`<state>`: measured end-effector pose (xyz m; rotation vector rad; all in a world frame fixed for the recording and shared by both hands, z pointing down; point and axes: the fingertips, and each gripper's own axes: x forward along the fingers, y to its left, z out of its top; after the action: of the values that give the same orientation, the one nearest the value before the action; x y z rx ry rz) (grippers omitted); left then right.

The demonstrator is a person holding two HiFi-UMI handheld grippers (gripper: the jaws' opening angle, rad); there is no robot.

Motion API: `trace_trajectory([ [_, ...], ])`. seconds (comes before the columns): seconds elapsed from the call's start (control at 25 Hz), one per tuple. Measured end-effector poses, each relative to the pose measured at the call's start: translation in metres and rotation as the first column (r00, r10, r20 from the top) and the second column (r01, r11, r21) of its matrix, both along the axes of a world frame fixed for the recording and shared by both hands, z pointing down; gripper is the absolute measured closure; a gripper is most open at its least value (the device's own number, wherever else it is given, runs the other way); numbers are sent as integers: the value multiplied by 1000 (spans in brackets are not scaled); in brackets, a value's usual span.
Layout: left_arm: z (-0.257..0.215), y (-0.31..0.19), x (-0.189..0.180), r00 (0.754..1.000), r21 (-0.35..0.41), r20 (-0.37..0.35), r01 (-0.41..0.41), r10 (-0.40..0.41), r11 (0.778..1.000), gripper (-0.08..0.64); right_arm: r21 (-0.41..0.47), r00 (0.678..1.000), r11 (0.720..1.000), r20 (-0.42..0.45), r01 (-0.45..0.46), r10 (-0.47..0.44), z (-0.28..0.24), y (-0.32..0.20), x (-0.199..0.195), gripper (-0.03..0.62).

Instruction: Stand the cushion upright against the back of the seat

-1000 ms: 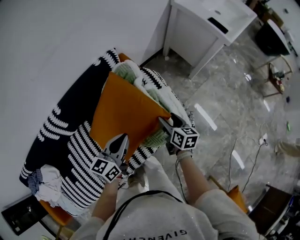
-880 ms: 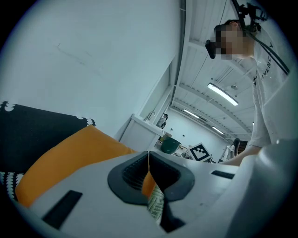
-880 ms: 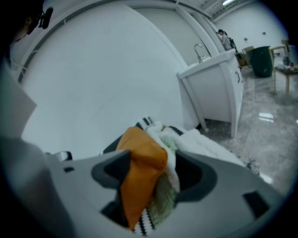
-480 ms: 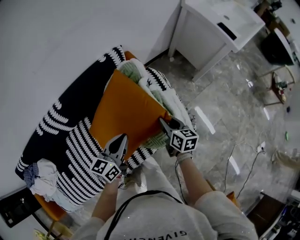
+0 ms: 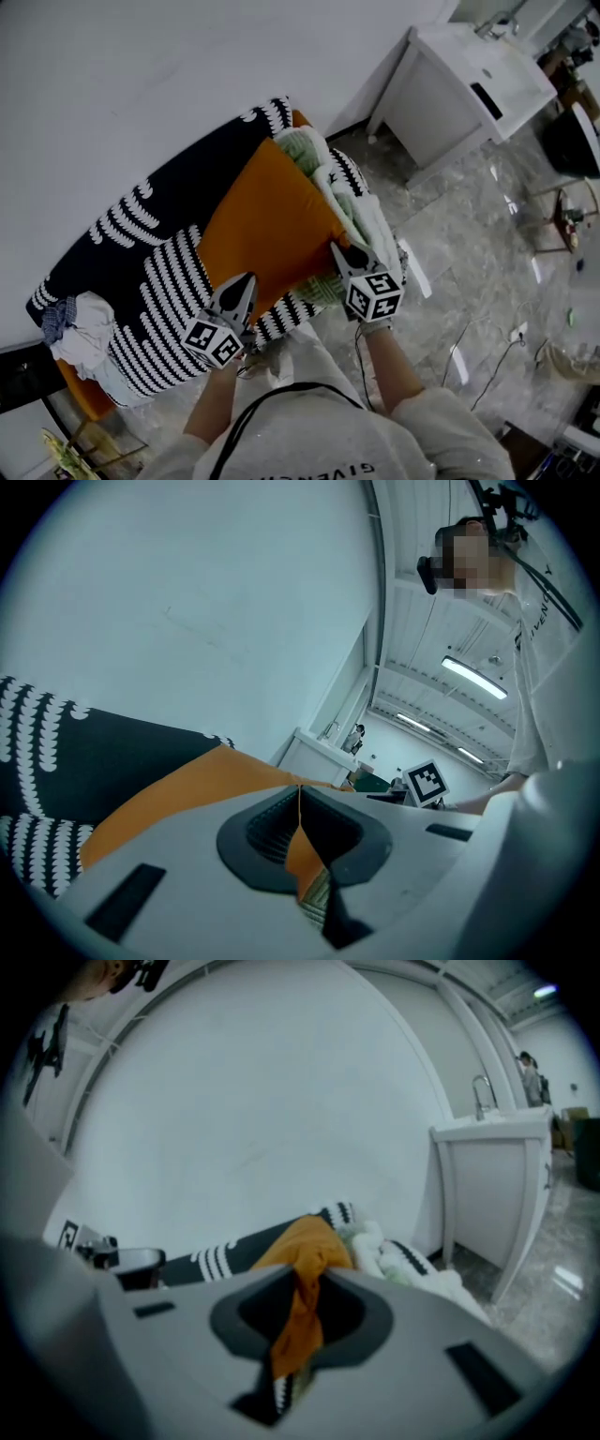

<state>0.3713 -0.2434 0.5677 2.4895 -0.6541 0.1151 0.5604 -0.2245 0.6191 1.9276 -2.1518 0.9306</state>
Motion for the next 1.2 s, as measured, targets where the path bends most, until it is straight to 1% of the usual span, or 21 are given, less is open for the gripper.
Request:
trace_trajectory([
  [0.08, -1, -1, -12, 1000, 2, 3, 28, -28, 1000, 535, 42, 998, 998, -39, 44, -42, -14, -8, -15, 532],
  [0.24, -5, -3, -37, 996, 13, 2, 90, -90, 996, 535, 117, 990, 985, -80, 129, -120, -40, -23, -46, 537],
  [0.48, -13, 1, -75, 983, 19, 4, 182, -182, 983, 535, 196, 960, 942, -128, 271, -250, -77, -46, -89, 537],
  [0.6, -14, 5, -94, 973, 25, -3, 231, -231, 973, 535, 233, 939, 911, -137, 341, -317, -95, -55, -115, 540],
  [0.84, -20, 17, -136, 943, 36, -8, 334, -334, 942, 535, 298, 882, 830, -162, 471, -443, -124, -65, -169, 540],
  [1.04, -23, 30, -175, 905, 45, -5, 424, -425, 904, 535, 348, 834, 759, -178, 550, -522, -142, -66, -211, 543],
  [1.2, -29, 43, -200, 874, 55, -14, 487, -487, 872, 535, 372, 802, 714, -189, 592, -567, -153, -67, -239, 546],
])
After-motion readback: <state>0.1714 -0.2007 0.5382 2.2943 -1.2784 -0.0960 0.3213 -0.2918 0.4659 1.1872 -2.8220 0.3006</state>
